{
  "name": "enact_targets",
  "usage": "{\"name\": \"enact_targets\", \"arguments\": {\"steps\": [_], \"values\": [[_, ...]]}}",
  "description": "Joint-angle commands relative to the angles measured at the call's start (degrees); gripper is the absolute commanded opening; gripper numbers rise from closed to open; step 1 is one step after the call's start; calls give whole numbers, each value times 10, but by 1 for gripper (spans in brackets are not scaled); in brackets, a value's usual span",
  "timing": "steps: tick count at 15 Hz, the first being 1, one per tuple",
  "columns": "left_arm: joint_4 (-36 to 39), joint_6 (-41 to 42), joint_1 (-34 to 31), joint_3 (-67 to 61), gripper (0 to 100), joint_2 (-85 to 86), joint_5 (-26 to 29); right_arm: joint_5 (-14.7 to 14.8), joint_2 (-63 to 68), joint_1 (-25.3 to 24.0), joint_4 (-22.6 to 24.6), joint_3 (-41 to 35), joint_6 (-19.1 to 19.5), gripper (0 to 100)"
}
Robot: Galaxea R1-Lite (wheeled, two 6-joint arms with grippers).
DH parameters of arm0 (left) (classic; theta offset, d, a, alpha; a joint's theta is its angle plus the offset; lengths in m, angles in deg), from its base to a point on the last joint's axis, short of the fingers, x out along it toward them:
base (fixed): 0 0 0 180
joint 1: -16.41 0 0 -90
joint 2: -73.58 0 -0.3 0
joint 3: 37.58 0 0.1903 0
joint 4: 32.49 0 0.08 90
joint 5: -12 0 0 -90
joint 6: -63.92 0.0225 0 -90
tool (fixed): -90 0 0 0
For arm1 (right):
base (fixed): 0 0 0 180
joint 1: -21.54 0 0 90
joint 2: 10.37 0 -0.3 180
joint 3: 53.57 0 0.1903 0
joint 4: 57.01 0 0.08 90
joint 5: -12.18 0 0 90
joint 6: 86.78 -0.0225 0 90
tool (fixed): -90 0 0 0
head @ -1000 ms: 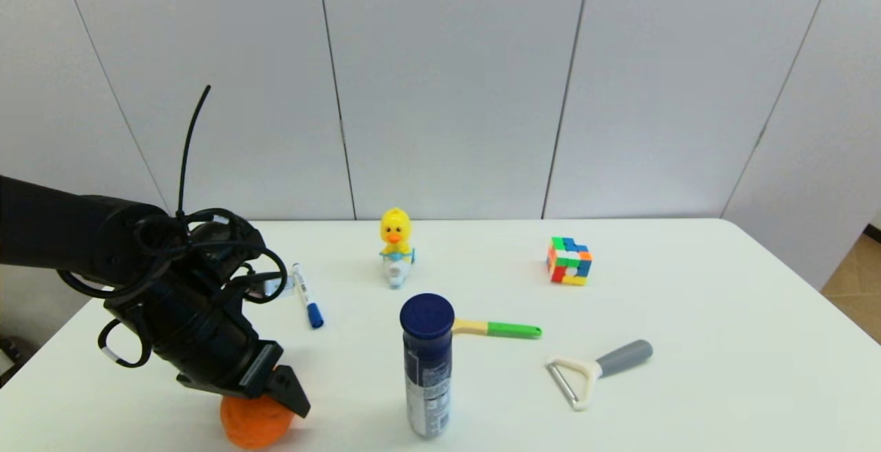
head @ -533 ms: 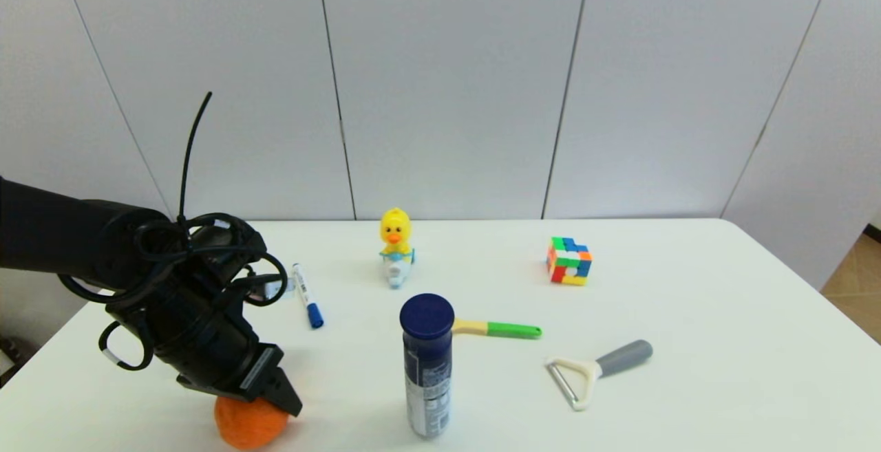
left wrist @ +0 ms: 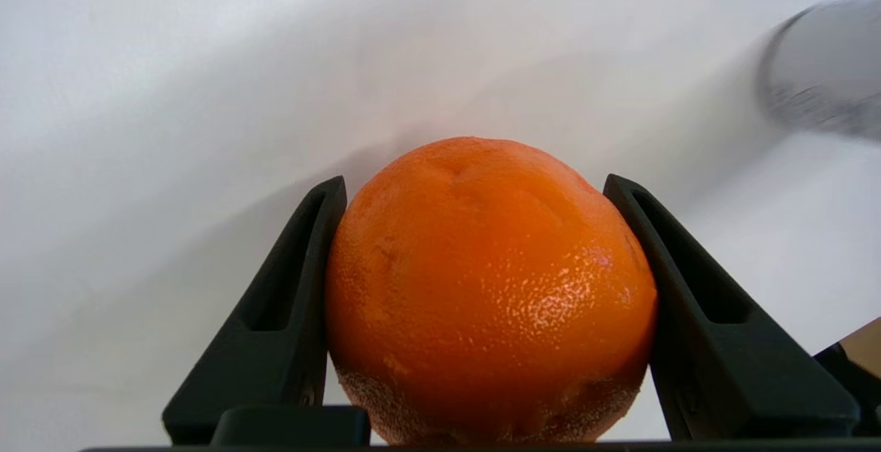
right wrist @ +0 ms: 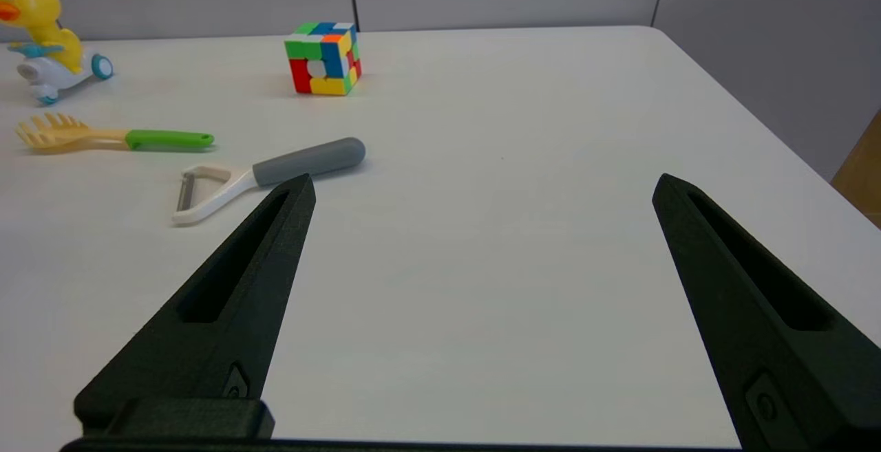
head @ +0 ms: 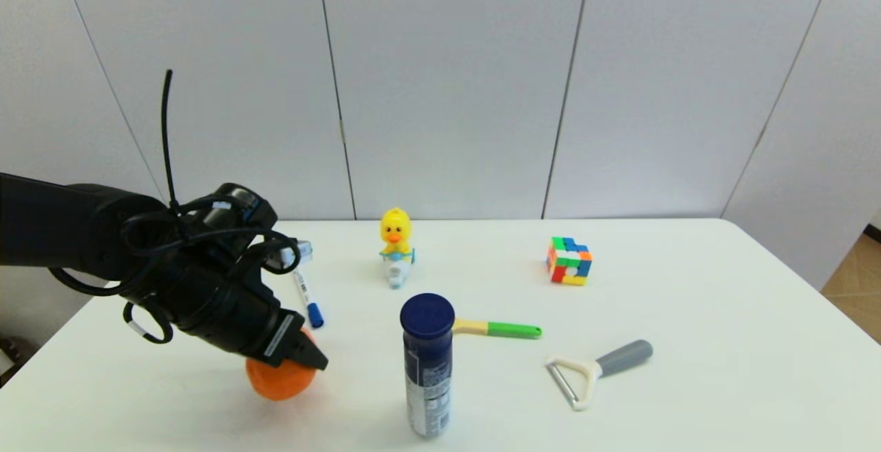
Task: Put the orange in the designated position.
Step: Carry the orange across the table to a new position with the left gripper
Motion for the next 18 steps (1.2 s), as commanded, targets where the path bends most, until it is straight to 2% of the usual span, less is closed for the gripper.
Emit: {"name": "enact_targets", "arguments": {"steps": [1, 8, 14, 18], "values": [[2, 0, 27, 69, 0, 11, 1, 0, 1, 0, 0, 0, 0, 100], [141, 0, 61, 154, 0, -34, -7, 0, 1, 0, 0, 0, 0, 100], [142, -3, 111, 242, 0, -111, -43, 0, 1, 0, 0, 0, 0, 100], [145, -11, 136, 357, 0, -180, -46, 0, 1, 0, 0, 0, 0, 100]]}}
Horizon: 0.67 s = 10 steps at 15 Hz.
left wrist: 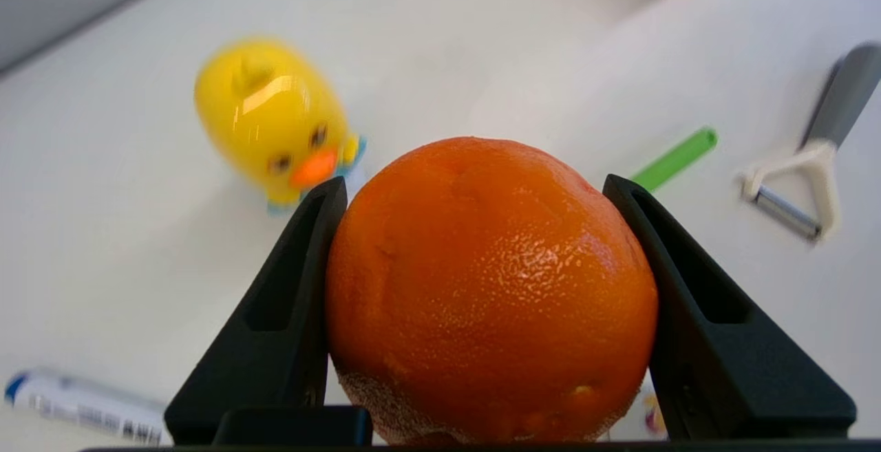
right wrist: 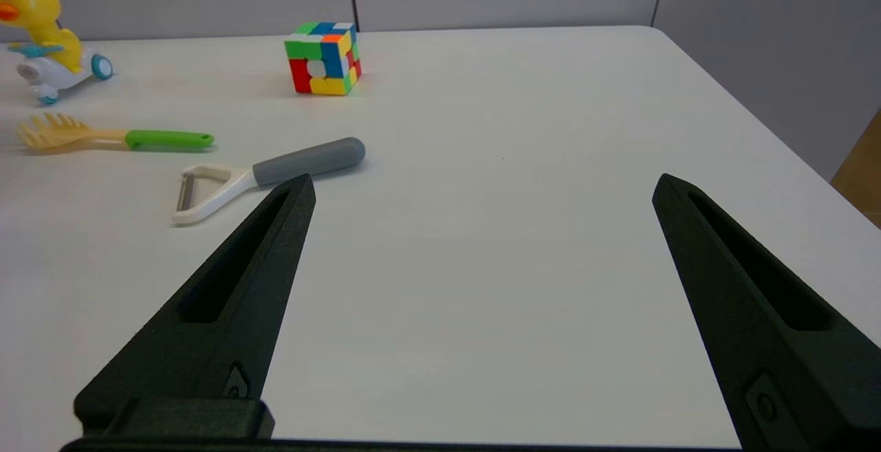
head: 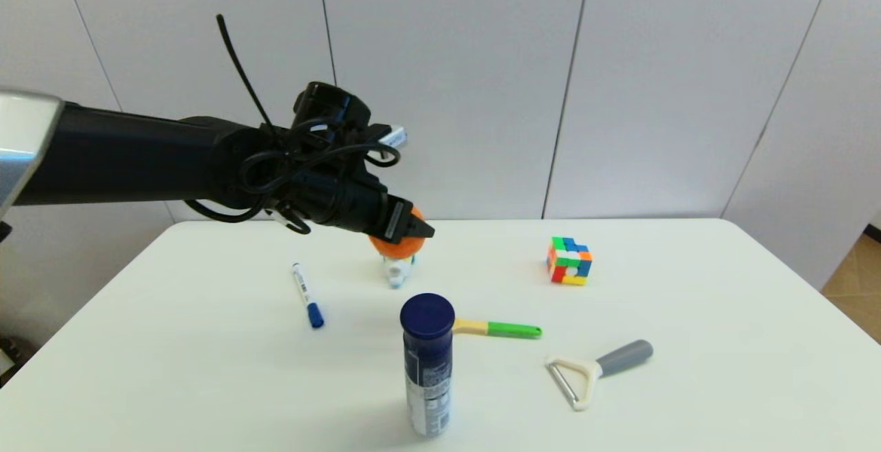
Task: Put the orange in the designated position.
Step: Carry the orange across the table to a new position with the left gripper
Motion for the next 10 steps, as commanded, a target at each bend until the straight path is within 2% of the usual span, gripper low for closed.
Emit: {"name": "enact_targets", "arguments": {"steps": [1, 7, 10], "values": [[1, -5, 28, 108, 0, -87, -1, 0, 1, 0, 0, -1, 0, 100], [54, -7, 65, 169, 0, -159, 1, 0, 1, 0, 0, -1, 0, 100], [72, -37, 86, 195, 0, -195, 1, 0, 1, 0, 0, 0, 0, 100]]}}
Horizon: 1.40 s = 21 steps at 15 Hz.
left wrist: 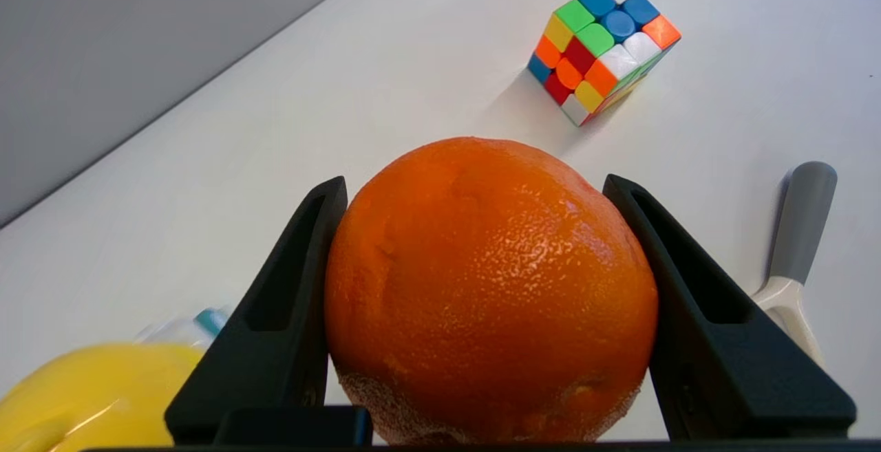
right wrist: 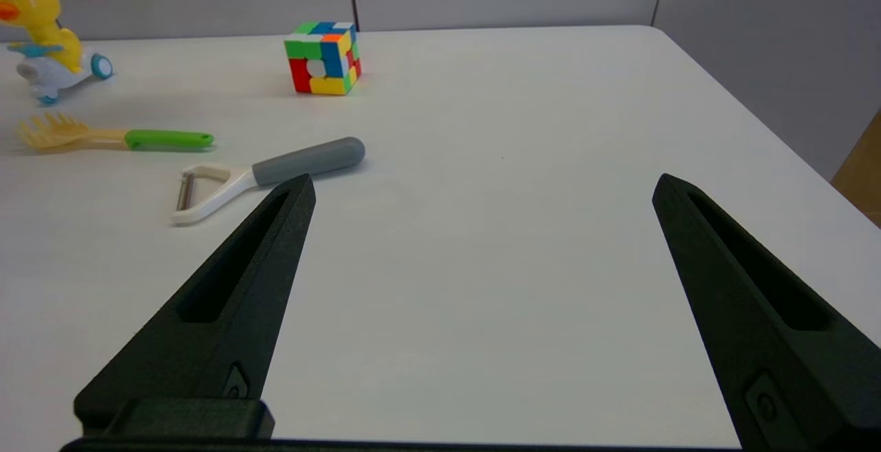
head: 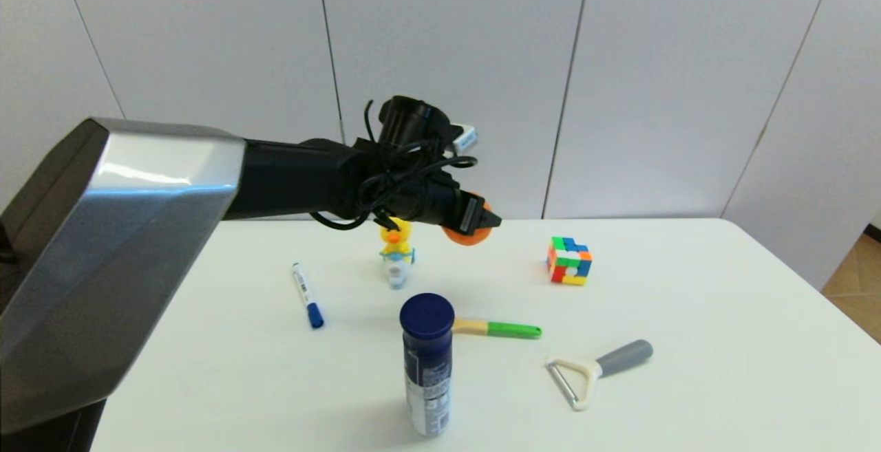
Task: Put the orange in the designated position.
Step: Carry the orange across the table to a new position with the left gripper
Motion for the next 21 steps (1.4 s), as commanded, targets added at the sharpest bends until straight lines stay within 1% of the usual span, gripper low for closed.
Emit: {"name": "enact_targets", "arguments": {"steps": [1, 4, 7, 9, 12, 16, 19, 21], "values": [[42, -46, 26, 40, 0, -64, 0, 0, 1, 0, 0, 0, 0, 100], [84, -55, 36, 53, 0, -97, 0, 0, 1, 0, 0, 0, 0, 100], [92, -55, 43, 78, 0, -134, -4, 0, 1, 0, 0, 0, 0, 100], [115, -55, 44, 78, 0, -148, -5, 0, 1, 0, 0, 0, 0, 100], [122, -55, 44, 78, 0, -163, -13, 0, 1, 0, 0, 0, 0, 100], [182, -55, 46, 79, 0, -187, -16, 0, 1, 0, 0, 0, 0, 100], [223, -56, 53, 79, 0, -202, -76, 0, 1, 0, 0, 0, 0, 100], [224, -57, 54, 79, 0, -209, -86, 0, 1, 0, 0, 0, 0, 100]]}}
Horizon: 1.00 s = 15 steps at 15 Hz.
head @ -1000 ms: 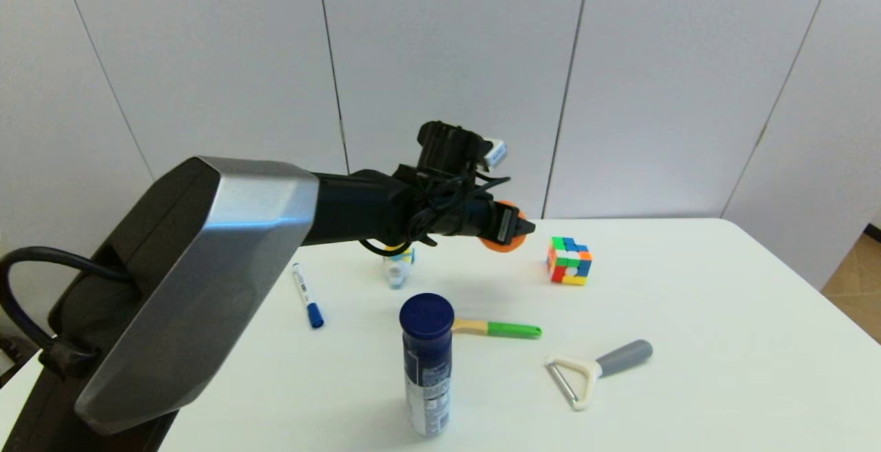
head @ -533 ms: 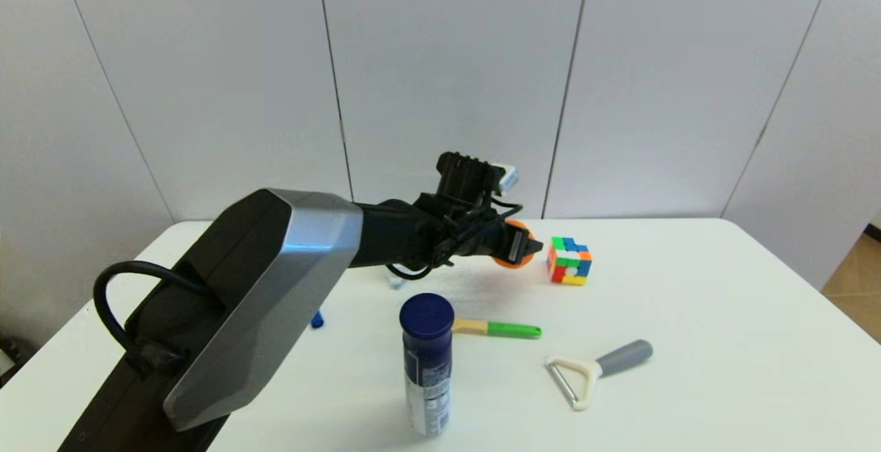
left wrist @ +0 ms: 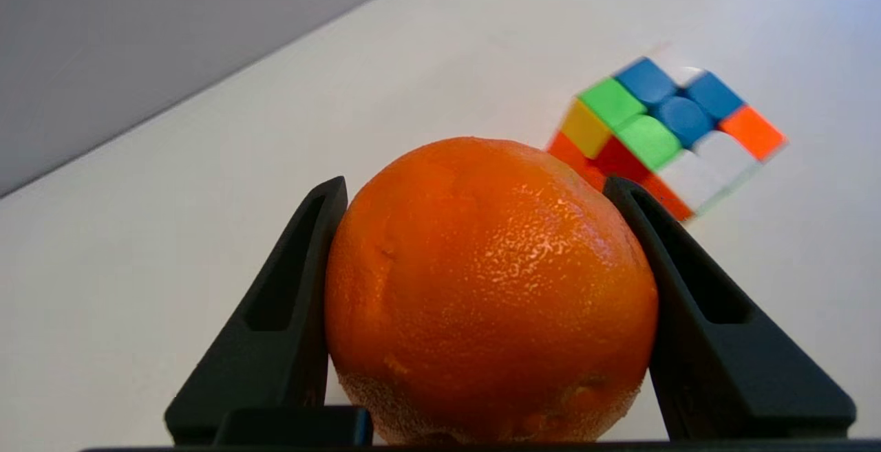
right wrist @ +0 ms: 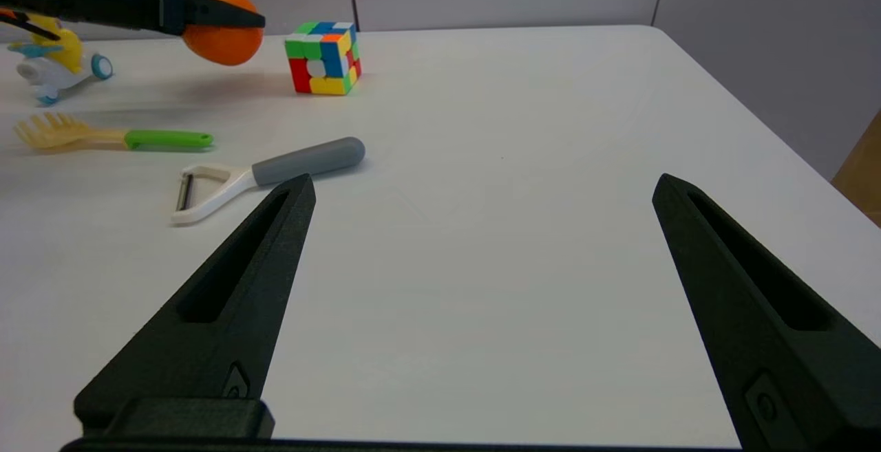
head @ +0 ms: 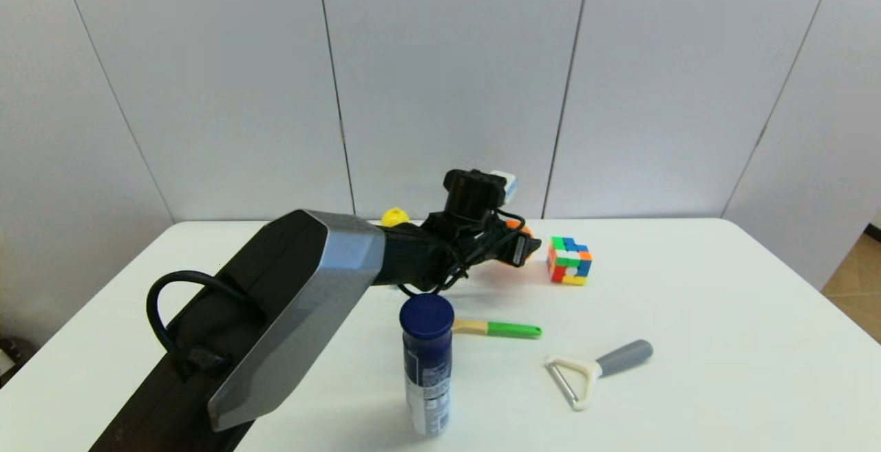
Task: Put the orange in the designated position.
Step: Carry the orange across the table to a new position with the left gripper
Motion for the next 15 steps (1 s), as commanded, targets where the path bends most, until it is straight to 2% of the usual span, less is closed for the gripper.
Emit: {"name": "enact_targets", "arguments": {"steps": [1, 7, 15], "values": [[0, -1, 4, 0, 0, -17, -13, 0, 1, 0, 0, 0, 0, 100], [-51, -5, 9, 3, 0, -31, -8, 0, 1, 0, 0, 0, 0, 100], [-67, -5, 9, 5, 0, -16, -8, 0, 1, 0, 0, 0, 0, 100]]}}
